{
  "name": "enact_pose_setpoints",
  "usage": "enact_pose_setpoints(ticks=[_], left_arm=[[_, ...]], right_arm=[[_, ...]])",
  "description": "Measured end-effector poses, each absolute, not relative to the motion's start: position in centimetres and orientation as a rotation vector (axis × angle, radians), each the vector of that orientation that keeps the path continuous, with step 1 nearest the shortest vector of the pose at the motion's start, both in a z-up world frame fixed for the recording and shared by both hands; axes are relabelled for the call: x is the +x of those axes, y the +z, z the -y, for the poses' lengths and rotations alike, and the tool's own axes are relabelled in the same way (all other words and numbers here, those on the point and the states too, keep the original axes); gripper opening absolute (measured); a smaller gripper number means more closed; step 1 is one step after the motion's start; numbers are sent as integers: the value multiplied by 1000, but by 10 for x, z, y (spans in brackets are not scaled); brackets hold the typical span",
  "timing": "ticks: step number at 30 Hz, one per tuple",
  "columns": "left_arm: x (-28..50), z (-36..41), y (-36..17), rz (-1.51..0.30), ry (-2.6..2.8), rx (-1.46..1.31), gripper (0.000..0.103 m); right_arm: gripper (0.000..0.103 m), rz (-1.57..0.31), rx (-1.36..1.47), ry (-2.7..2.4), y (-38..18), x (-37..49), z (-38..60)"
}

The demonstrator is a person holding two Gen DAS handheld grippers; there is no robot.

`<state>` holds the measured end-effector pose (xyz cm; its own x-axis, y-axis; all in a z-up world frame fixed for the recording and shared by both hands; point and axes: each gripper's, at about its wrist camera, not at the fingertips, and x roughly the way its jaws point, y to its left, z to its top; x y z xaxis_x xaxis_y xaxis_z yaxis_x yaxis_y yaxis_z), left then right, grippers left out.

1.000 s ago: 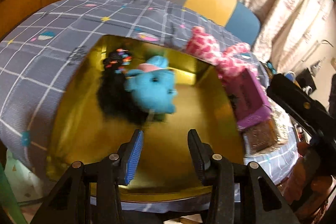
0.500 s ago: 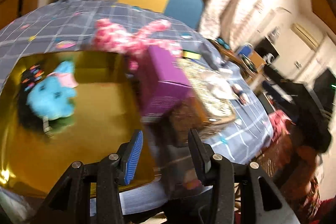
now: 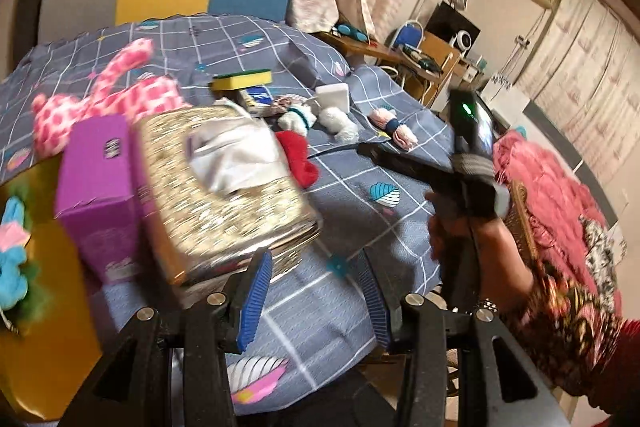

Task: Organize soft objects
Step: 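Lift both grippers out of the gold tray, then grasp the clear plastic bag with the right gripper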

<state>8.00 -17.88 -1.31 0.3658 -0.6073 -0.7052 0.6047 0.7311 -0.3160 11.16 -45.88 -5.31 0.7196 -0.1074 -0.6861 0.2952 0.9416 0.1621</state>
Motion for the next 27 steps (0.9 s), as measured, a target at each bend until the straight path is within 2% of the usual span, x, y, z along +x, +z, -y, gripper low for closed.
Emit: enact_pose_setpoints(ticks=[12,17,18,19,24,27], left_arm=[[107,240,-13,-937,-658,69,46],[118,260,-13,-945,-642,77,46],[119,263,-13,-945,-639,79,46],[122,268,-13,-944,-637,83,46],[130,290,-12,-938,-623,105,46],[138,303,-15,-942,-608,122,51]], right_arm=[[80,-815,269,-285,-89,225,524],[65,-881,242,-264,-107,247,528],[55,-886,236,-260,-110,249,529],[51,-889,227,-249,-112,251,530],[48,-855,246,-222,-104,237,531],[48,-854,286,-195,-93,216,529]])
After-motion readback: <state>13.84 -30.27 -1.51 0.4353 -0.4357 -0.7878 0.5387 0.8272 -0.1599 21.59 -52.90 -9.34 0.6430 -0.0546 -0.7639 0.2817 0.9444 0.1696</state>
